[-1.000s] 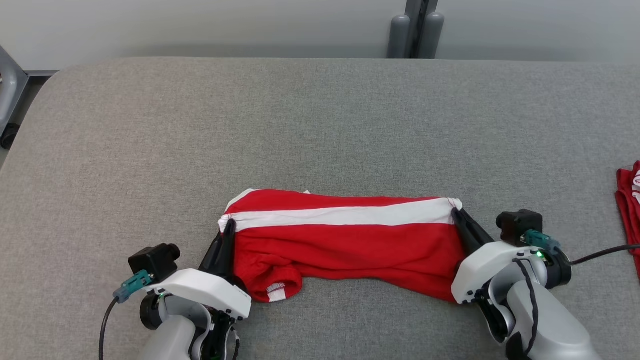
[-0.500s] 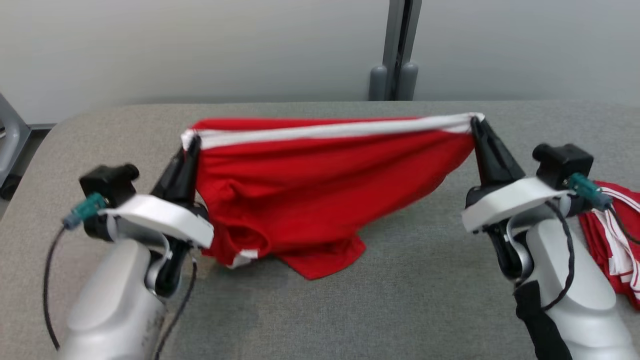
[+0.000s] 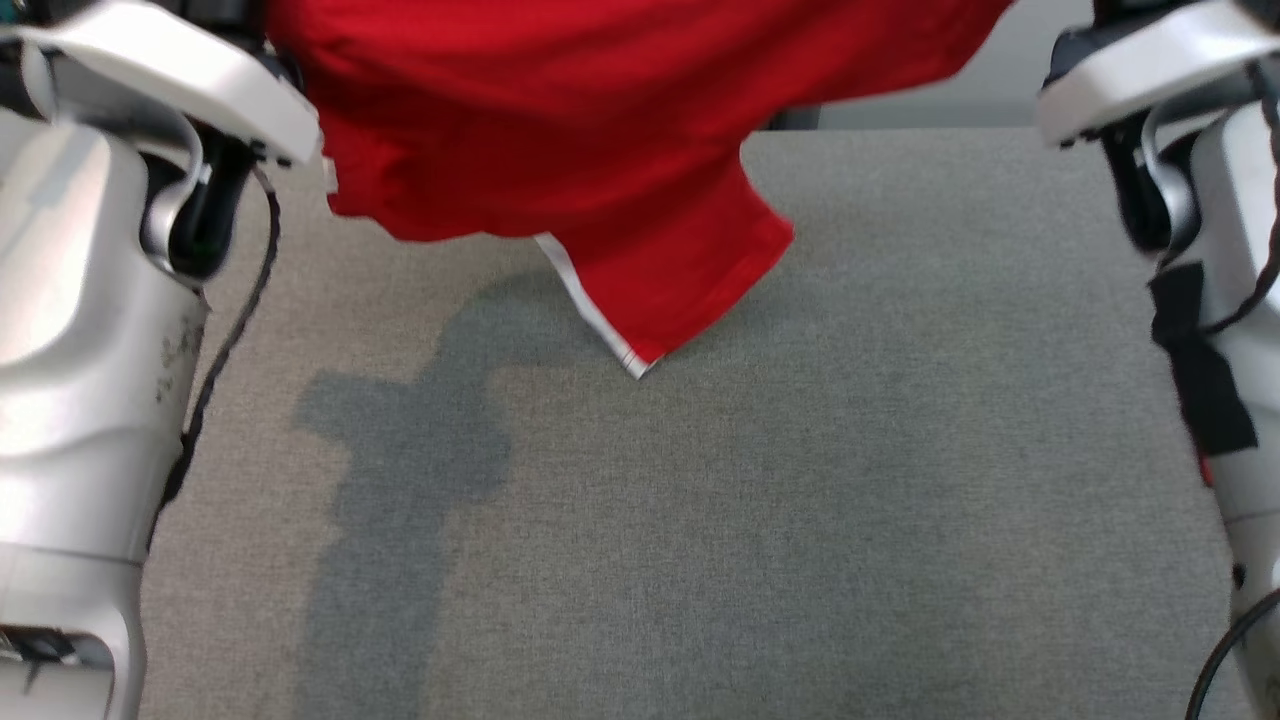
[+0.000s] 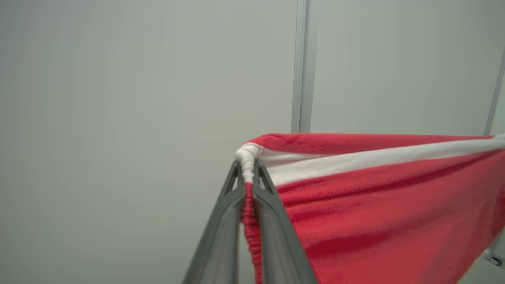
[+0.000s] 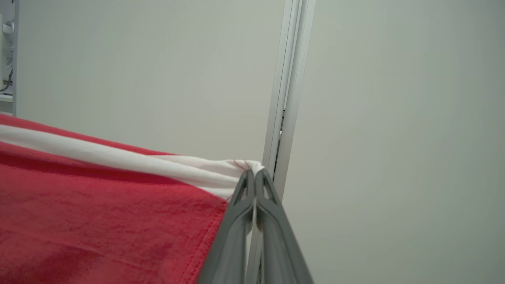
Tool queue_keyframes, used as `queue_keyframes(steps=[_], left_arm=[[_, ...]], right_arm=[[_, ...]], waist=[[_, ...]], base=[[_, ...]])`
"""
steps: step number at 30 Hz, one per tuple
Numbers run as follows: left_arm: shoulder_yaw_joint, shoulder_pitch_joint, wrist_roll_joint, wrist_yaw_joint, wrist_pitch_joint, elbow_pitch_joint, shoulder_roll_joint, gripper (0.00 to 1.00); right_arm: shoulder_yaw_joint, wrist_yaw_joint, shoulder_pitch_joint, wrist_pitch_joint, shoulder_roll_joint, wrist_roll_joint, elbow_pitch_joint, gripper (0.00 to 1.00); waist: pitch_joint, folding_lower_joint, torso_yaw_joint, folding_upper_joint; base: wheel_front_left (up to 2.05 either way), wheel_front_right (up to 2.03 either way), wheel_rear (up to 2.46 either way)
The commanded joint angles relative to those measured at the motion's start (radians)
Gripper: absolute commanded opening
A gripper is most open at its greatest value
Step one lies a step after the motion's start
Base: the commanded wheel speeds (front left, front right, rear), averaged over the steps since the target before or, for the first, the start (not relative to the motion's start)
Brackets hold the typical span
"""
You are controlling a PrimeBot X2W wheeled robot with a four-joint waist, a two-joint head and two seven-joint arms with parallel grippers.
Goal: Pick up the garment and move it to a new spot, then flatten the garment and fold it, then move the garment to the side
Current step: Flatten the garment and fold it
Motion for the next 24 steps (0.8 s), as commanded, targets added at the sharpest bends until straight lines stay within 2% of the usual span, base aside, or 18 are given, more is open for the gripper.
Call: queue_keyframes(steps=[1, 8, 12, 15, 18, 22, 24], left_arm=[[0.006, -0.066, 0.006, 0.004, -0.021, 0.025, 0.008, 0.00], [0.009, -0.330, 0.042, 0.003, -0.116, 0.117, 0.003, 0.00], [-0.018, -0.390, 0.007, 0.002, -0.139, 0.095, -0.011, 0.00], [-0.039, -0.333, -0.016, 0.001, -0.139, 0.076, -0.011, 0.00], [-0.041, -0.239, -0.034, 0.001, -0.139, 0.067, -0.017, 0.00], [-0.025, -0.047, -0.052, 0.001, -0.140, 0.049, -0.040, 0.00], [-0.039, 0.058, -0.017, 0.001, -0.140, 0.024, -0.032, 0.00]], right_arm=[[0.007, -0.003, -0.070, 0.001, -0.023, -0.041, 0.022, 0.00], [-0.081, -0.004, -0.322, 0.001, -0.052, -0.207, 0.005, 0.00], [-0.162, -0.004, -0.379, 0.001, -0.027, -0.283, -0.034, 0.00], [-0.151, -0.004, -0.325, 0.001, -0.014, -0.273, -0.058, 0.00], [-0.123, -0.004, -0.226, 0.001, -0.004, -0.216, -0.101, 0.00], [-0.071, -0.002, -0.016, 0.001, 0.003, -0.114, -0.179, 0.00], [-0.039, -0.002, 0.107, 0.001, 0.006, -0.061, -0.227, 0.00]], waist=[[0.092, 0.0000, 0.008, 0.0000], [0.241, 0.0000, 0.006, 0.0000], [0.309, 0.0000, -0.010, 0.0000], [0.331, 0.0000, -0.019, 0.0000], [0.330, 0.0000, -0.027, 0.0000], [0.292, 0.0000, -0.033, 0.0000], [0.256, 0.0000, -0.039, 0.0000]], base=[[0.00, 0.00, 0.00], [0.00, 0.00, 0.00], [0.00, 0.00, 0.00], [0.00, 0.00, 0.00], [0.00, 0.00, 0.00], [0.00, 0.00, 0.00], [0.00, 0.00, 0.00]])
